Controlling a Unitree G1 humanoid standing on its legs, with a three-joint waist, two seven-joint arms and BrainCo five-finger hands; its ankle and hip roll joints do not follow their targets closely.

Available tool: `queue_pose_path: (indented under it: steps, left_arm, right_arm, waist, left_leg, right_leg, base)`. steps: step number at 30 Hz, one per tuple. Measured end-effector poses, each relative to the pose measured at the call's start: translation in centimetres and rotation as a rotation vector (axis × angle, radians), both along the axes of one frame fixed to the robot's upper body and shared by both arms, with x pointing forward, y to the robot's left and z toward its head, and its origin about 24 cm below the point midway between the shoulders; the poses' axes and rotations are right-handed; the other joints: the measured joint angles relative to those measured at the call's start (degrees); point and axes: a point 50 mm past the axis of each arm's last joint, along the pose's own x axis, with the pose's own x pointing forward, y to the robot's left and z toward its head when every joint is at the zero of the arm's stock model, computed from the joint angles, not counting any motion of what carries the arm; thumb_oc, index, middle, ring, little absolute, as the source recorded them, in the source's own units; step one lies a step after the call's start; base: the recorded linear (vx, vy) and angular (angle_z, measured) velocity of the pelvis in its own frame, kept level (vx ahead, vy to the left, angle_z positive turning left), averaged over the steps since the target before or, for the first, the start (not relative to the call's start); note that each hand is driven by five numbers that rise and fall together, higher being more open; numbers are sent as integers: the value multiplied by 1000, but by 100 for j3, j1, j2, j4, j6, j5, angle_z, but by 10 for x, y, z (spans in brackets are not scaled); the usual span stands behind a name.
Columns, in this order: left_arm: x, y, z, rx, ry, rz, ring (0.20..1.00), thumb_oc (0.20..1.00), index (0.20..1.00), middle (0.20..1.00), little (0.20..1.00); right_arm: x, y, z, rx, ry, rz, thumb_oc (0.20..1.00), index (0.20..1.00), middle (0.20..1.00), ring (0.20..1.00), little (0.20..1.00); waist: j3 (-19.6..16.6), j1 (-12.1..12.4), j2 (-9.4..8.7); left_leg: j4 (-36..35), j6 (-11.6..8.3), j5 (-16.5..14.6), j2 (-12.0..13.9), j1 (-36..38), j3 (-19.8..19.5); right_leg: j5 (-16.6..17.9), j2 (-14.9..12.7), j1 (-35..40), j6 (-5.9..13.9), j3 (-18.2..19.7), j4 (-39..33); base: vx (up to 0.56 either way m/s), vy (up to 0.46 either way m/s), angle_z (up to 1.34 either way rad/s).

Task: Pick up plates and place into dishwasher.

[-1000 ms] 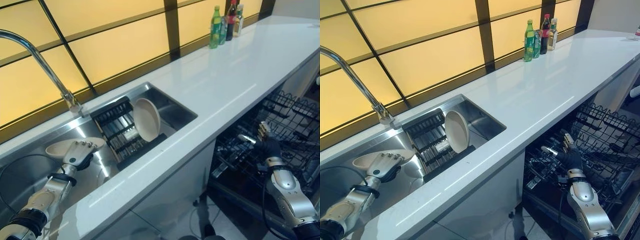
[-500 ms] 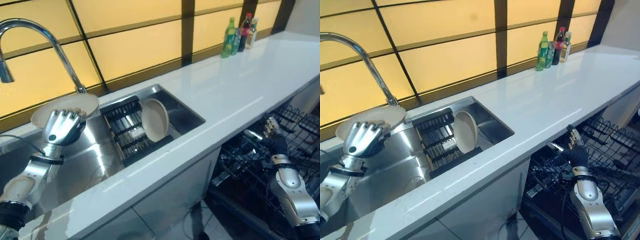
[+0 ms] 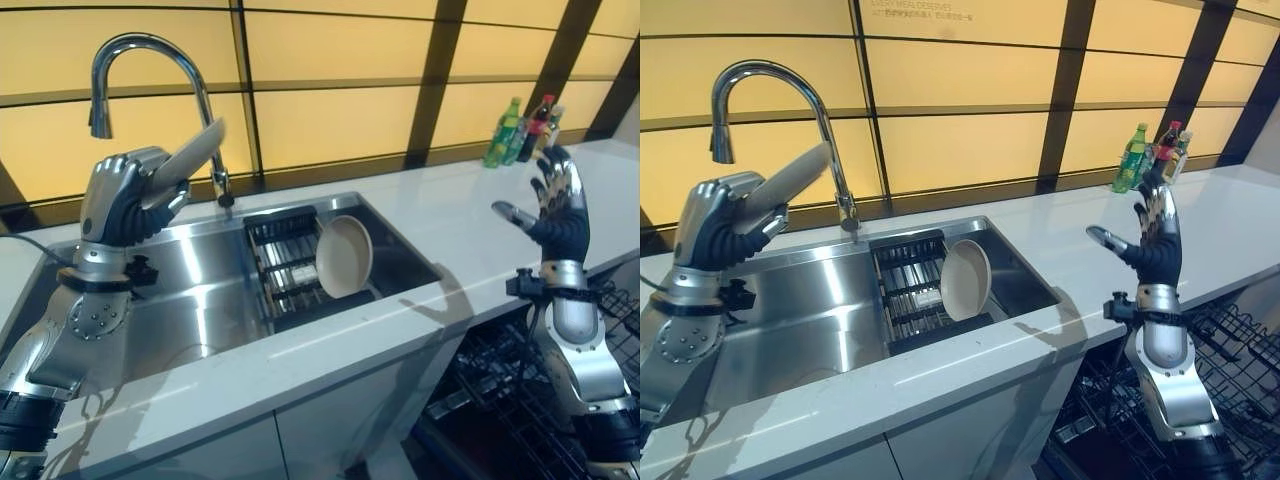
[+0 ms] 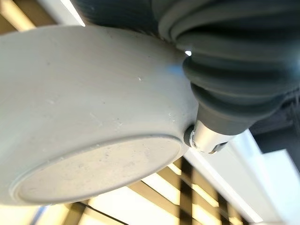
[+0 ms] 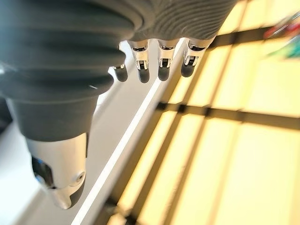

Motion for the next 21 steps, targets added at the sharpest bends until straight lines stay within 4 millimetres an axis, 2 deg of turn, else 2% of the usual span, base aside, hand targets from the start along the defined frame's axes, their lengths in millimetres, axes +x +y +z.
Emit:
queue_pose_path:
  steps: [5,8,15,21]
  left_arm:
    - [-1,-43,18,-59,206,-510,200,200,200,200,200]
    - [1,-56,22,-71,294,-684,200,200,200,200,200]
    - [4,-67,11,-119,487,-918,200,200,200,200,200]
    - [5,-77,9,-71,531,-985,200,200,200,200,200]
  right_arm:
    - [8,27,22,-101,-82,147,1000,1000,1000,1000,1000]
    - [10,45,28,-185,-98,246,1000,1000,1000,1000,1000]
    - [11,65,24,-257,-43,491,1000,1000,1000,1000,1000]
    - [10,97,3,-287,138,910,1000,1000,1000,1000,1000]
  waist:
    - [-173,8,0]
    - [-256,-3,58]
    - [-317,-9,84]
    - [-364,5,45]
  left_leg:
    - [25,-15,22,7,-60,-71]
    - [6,-18,21,15,-60,-73]
    - [0,-54,16,39,-78,-125]
    - [18,-55,17,48,-86,-133]
  right_leg:
    - [-7,5,-19,-9,-58,0]
    - [-9,12,-18,-11,-74,-1]
    - [-35,39,-29,-37,-84,-2]
    - [-50,49,-28,-43,-98,-1]
  base:
    - [-69,-35,7]
    - [-49,-37,0]
    - [-35,-26,1]
    - [0,0,0]
